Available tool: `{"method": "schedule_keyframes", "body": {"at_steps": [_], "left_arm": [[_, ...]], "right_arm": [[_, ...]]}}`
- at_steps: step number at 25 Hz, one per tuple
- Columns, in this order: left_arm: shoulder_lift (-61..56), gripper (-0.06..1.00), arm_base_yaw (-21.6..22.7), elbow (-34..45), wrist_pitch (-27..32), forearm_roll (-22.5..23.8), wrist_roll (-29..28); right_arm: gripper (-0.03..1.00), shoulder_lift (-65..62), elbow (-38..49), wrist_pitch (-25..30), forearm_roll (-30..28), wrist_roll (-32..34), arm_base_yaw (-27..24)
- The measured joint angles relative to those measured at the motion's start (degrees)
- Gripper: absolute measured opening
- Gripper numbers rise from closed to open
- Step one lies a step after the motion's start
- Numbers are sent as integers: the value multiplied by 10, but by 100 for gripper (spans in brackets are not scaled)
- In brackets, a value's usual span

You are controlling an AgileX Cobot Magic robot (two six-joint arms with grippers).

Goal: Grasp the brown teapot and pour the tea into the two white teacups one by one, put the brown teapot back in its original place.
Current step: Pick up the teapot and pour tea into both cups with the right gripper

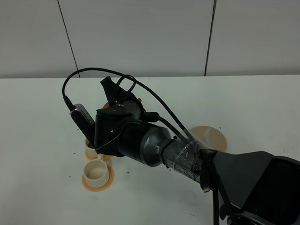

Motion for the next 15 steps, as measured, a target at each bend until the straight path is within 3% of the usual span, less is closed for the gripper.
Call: {"method": "schedule_keyframes", "body": {"at_steps": [15], "left_arm": [[0,37,0,0,0,0,0]], "right_arm": [[9,0,0,0,-10,0,0]]}}
